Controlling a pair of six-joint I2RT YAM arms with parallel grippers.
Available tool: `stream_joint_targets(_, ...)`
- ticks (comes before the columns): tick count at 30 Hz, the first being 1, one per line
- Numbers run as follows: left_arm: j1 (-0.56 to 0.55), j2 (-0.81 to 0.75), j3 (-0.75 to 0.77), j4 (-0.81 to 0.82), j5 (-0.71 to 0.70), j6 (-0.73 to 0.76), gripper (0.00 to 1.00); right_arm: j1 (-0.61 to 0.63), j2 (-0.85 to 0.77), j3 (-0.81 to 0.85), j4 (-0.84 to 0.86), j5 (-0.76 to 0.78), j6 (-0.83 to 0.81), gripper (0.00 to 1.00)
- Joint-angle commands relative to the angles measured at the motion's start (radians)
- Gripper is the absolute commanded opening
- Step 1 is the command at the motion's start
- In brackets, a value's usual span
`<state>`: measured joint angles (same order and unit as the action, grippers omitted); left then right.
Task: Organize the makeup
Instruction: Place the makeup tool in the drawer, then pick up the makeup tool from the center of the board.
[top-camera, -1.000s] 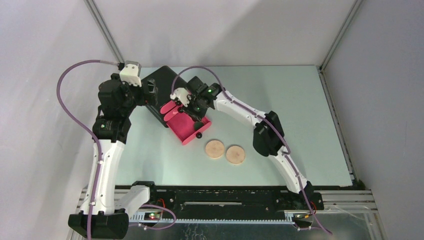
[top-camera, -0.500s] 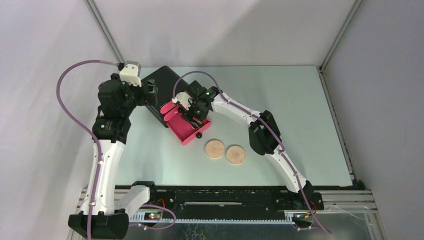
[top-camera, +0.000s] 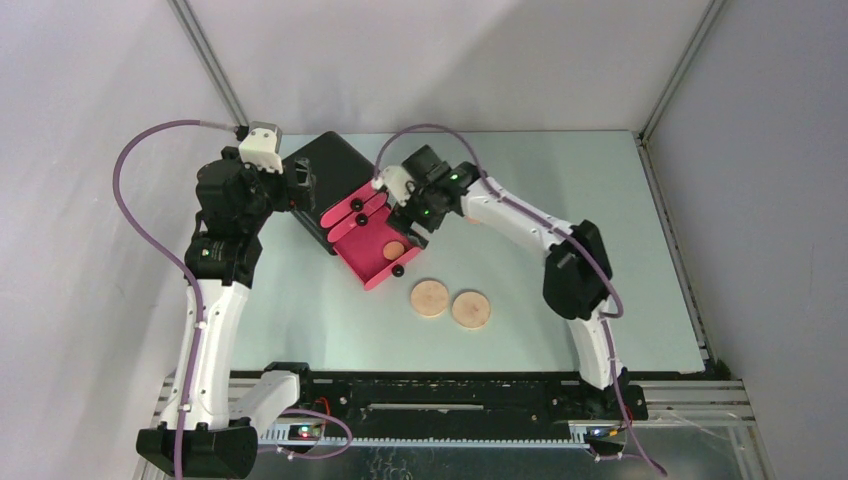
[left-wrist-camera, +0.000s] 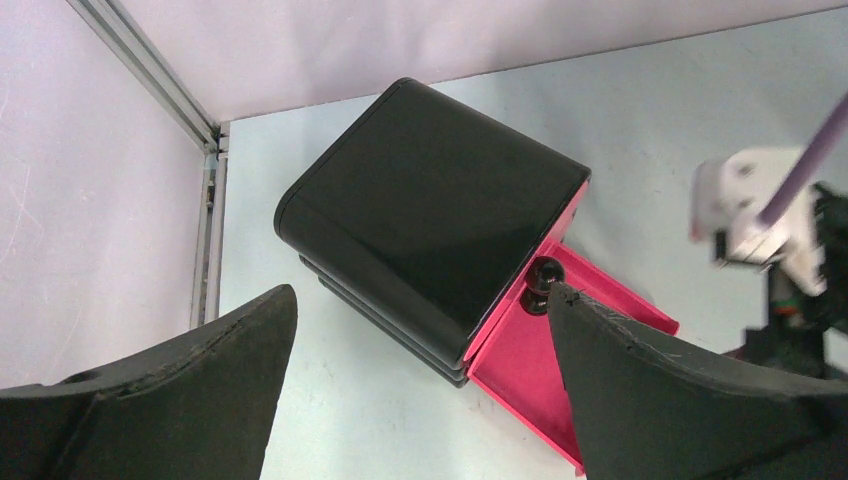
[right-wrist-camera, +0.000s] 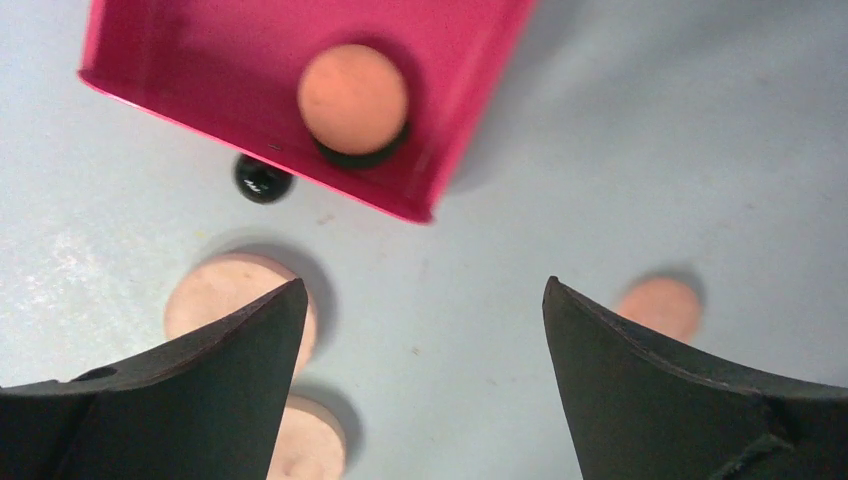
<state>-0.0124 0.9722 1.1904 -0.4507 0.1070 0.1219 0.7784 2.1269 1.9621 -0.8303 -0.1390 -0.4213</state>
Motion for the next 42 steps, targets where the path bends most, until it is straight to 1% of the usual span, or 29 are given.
stream_joint_targets(1,0.009,-0.018,-0.027,0.027,-0.002,0.004,1.0,-0.089,-0.076,-0.048,0.052,0.039,-0.006,0.98)
stream_joint_targets(6,0.009,-0.017,-0.028,0.026,0.001,0.003,1.0,-0.194,-0.013,-0.027,0.037,0.034,0.002,1.0)
stream_joint_targets(11,0.009,-0.017,-0.028,0.025,-0.004,0.005,1.0,-0.27,0.097,0.069,-0.01,0.014,0.018,1.0)
stream_joint_targets(17,0.009,-0.012,-0.029,0.027,-0.003,0.005,1.0,-0.313,0.183,0.11,-0.017,0.013,0.016,1.0)
stream_joint_targets(23,0.009,-0.008,-0.028,0.027,-0.001,0.005,1.0,-0.328,0.239,0.136,-0.024,0.001,0.007,0.98)
stream_joint_targets(29,0.009,-0.009,-0.029,0.028,-0.005,0.007,1.0,-0.343,0.289,0.18,-0.056,-0.041,-0.004,0.89)
stream_joint_targets(34,0.009,-0.008,-0.029,0.028,-0.002,0.007,1.0,-0.353,0.294,0.163,-0.063,-0.048,-0.018,0.8)
stream_joint_targets(36,0.009,-0.01,-0.029,0.027,-0.001,0.007,1.0,-0.361,0.293,0.155,-0.064,-0.05,-0.02,0.73)
stream_joint_targets(42,0.009,-0.013,-0.03,0.026,-0.001,0.006,1.0,-0.367,0.251,0.113,-0.066,-0.066,-0.025,0.47)
